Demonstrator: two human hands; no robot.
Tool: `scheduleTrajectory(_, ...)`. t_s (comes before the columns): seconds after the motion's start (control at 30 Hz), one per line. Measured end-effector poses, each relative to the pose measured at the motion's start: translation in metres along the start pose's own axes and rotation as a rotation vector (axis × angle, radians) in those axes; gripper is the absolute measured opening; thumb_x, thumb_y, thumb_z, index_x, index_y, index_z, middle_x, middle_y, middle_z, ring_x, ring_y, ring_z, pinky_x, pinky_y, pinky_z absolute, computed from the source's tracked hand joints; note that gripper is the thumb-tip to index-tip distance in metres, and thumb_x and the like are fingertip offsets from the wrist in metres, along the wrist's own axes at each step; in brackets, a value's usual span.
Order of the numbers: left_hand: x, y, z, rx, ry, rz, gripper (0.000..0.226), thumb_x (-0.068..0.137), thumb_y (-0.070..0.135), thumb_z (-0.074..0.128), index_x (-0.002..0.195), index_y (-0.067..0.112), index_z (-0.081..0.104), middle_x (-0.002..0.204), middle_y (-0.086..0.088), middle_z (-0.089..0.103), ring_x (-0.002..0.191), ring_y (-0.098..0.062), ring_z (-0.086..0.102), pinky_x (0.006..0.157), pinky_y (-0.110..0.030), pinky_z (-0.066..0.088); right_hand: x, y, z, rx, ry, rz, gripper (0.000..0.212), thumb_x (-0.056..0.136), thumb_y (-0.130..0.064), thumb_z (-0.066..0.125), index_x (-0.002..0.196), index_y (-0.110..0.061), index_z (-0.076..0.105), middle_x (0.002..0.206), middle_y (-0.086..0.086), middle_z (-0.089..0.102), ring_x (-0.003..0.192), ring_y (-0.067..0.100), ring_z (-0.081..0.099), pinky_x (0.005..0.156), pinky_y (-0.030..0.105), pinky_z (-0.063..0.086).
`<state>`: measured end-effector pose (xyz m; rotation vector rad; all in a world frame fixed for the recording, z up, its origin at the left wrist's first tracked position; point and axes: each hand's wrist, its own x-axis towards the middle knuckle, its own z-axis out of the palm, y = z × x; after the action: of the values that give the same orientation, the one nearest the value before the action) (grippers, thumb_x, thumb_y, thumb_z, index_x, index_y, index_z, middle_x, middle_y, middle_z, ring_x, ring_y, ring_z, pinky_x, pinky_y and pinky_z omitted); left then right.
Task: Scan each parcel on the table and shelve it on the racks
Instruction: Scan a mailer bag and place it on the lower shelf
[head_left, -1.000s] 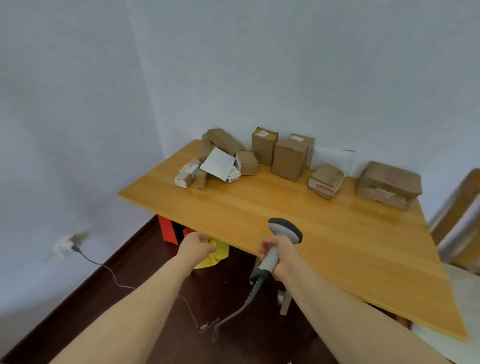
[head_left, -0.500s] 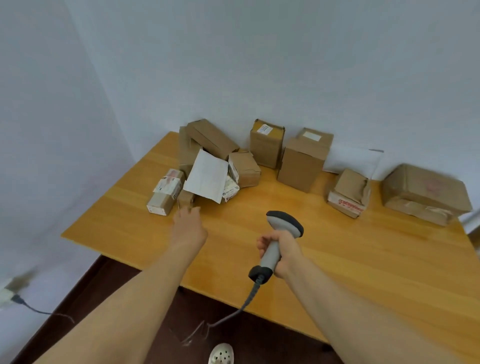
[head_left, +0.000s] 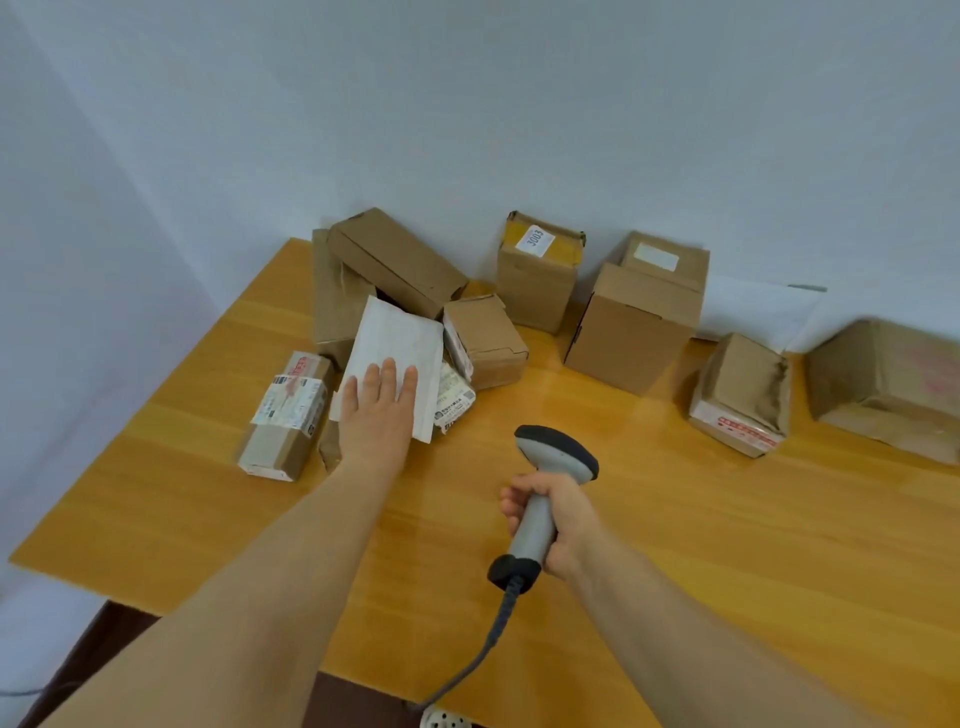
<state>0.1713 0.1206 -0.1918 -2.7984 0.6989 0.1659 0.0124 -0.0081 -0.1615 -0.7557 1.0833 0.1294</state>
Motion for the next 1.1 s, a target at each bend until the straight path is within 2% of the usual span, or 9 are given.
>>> scheduleTrajectory(0.13, -0.002, -0.006, -0.010, -0.182, 0.074, -0.001, 0.062, 0.101, 0.011, 0.040, 0.154, 0.014, 0.009, 0.161, -0.012, 0.009, 0.148, -0.028, 0.007, 0.120, -0.042, 0.009, 0.004, -0.006, 0.005, -0.049, -0.031, 0.022, 0.009, 0.086, 0.000, 0.059, 0.078, 0.000, 0.062, 0.062, 0.009, 0.066, 0.046, 0.015, 0.060, 0.044, 0.023, 0.047)
scheduleTrajectory(0.2, -0.009, -0.008, -0.024, -0.564, 0.250, -0.123, 0.052, 0.101, 0.010, 0.038, 0.151, 0.016, 0.025, 0.155, -0.009, 0.026, 0.141, -0.025, 0.025, 0.113, -0.039, 0.026, -0.001, -0.011, 0.004, -0.075, -0.053, 0.022, 0.009, 0.086, 0.000, 0.059, 0.078, 0.000, 0.062, 0.063, 0.009, 0.066, 0.047, 0.015, 0.060, 0.045, 0.023, 0.047)
scheduleTrajectory(0.3, -0.023, -0.006, -0.059, -1.204, 0.406, -0.404, 0.032, 0.102, 0.015, 0.041, 0.131, 0.012, 0.052, 0.123, -0.003, 0.050, 0.111, -0.020, 0.048, 0.091, -0.035, 0.042, -0.015, -0.025, 0.003, -0.089, -0.106, 0.011, 0.007, 0.087, 0.001, 0.057, 0.082, -0.003, 0.061, 0.063, 0.008, 0.066, 0.046, 0.014, 0.060, 0.045, 0.022, 0.046)
scheduleTrajectory(0.4, -0.044, -0.004, -0.090, -1.842, 0.312, -0.567, 0.012, 0.097, 0.007, 0.052, 0.105, 0.011, 0.060, 0.110, -0.010, 0.062, 0.104, -0.026, 0.059, 0.090, -0.040, 0.050, -0.030, -0.043, 0.002, -0.082, -0.152, -0.032, 0.007, 0.087, 0.001, 0.060, 0.084, -0.006, 0.060, 0.068, 0.009, 0.067, 0.047, 0.014, 0.061, 0.045, 0.022, 0.045)
scheduleTrajectory(0.5, -0.066, -0.004, -0.105, -2.201, 0.119, -0.578, 0.022, 0.094, -0.001, 0.054, 0.114, 0.006, 0.059, 0.114, -0.010, 0.065, 0.098, -0.026, 0.064, 0.090, -0.043, 0.052, -0.041, -0.057, 0.004, -0.034, -0.183, -0.095, 0.007, 0.086, -0.004, 0.067, 0.087, -0.007, 0.061, 0.072, 0.009, 0.069, 0.059, 0.017, 0.065, 0.046, 0.024, 0.046)
scheduleTrajectory(0.7, -0.098, 0.005, -0.113, -2.349, 0.029, -0.514, 0.026, 0.094, -0.004, 0.052, 0.118, 0.003, 0.059, 0.123, -0.017, 0.063, 0.102, -0.028, 0.064, 0.090, -0.043, 0.051, -0.060, -0.067, 0.011, 0.105, -0.247, -0.177, 0.028, 0.078, -0.006, 0.076, 0.103, -0.004, 0.063, 0.089, 0.014, 0.071, 0.065, 0.021, 0.068, 0.053, 0.027, 0.049)
scheduleTrajectory(0.83, -0.117, 0.008, -0.114, -2.366, -0.038, -0.488, 0.031, 0.093, -0.003, 0.053, 0.123, 0.004, 0.056, 0.119, -0.016, 0.065, 0.101, -0.027, 0.065, 0.076, -0.039, 0.059, -0.066, -0.063, 0.016, 0.144, -0.252, -0.207, 0.029, 0.074, -0.001, 0.077, 0.098, -0.007, 0.062, 0.097, 0.014, 0.072, 0.071, 0.024, 0.069, 0.048, 0.025, 0.049)
scheduleTrajectory(0.97, -0.137, 0.004, -0.115, -2.309, -0.137, -0.471, 0.028, 0.089, -0.008, 0.055, 0.114, 0.004, 0.058, 0.103, -0.013, 0.070, 0.092, -0.025, 0.066, 0.066, -0.032, 0.060, -0.074, -0.062, 0.017, 0.070, -0.215, -0.243, 0.023, 0.071, 0.004, 0.079, 0.083, -0.007, 0.063, 0.077, 0.008, 0.067, 0.060, 0.019, 0.061, 0.053, 0.028, 0.048)
scheduleTrajectory(1.1, -0.151, -0.012, -0.113, -2.144, -0.222, -0.435, 0.039, 0.084, -0.011, 0.061, 0.122, 0.001, 0.058, 0.107, -0.014, 0.070, 0.095, -0.025, 0.067, 0.073, -0.033, 0.060, -0.080, -0.062, 0.015, -0.063, -0.227, -0.312, 0.021, 0.071, 0.011, 0.072, 0.075, -0.006, 0.061, 0.059, 0.006, 0.057, 0.044, 0.015, 0.047, 0.046, 0.024, 0.042)
